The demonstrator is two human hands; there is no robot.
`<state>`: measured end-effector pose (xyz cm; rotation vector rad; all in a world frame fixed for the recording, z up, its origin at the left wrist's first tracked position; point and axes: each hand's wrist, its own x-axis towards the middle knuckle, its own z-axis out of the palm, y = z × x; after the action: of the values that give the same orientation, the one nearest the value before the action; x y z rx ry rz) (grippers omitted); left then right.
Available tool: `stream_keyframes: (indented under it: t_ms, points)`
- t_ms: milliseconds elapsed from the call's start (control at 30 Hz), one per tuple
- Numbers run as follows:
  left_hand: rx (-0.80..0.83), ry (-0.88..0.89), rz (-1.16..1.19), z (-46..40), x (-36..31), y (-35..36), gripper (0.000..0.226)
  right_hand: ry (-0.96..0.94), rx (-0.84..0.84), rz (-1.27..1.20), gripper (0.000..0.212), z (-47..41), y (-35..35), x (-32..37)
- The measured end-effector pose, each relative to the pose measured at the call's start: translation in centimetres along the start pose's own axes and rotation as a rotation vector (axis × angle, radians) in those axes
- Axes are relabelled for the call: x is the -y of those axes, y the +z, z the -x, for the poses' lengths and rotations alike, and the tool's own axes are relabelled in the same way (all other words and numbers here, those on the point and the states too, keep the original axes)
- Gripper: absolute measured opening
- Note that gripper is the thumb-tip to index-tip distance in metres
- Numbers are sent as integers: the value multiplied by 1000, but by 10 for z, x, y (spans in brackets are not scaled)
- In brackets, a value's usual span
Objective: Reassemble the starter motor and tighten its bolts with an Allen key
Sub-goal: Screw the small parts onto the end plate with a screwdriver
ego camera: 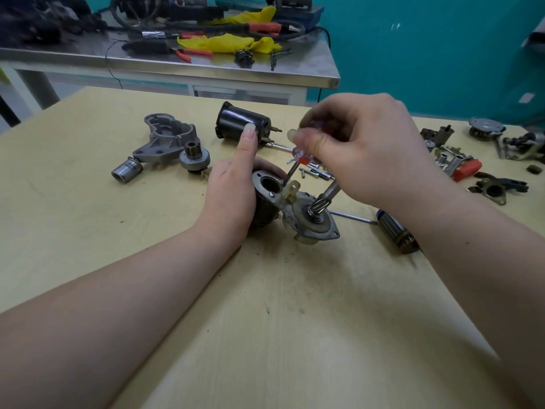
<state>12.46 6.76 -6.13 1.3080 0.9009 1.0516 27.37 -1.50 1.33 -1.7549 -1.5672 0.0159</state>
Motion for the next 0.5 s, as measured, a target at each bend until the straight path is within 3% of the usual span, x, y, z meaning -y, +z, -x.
stream_keyframes:
  t_ms: [233, 400, 500]
  points:
    - [3, 83, -32, 0, 5, 0, 78, 81, -63, -10, 20, 1, 7, 2]
    - [40, 84, -153, -4, 4, -6, 81, 38, 80, -155, 18, -2, -12, 2]
    - [63, 108, -288, -7, 3, -11, 85, 20, -52, -315, 18, -10, -34, -4]
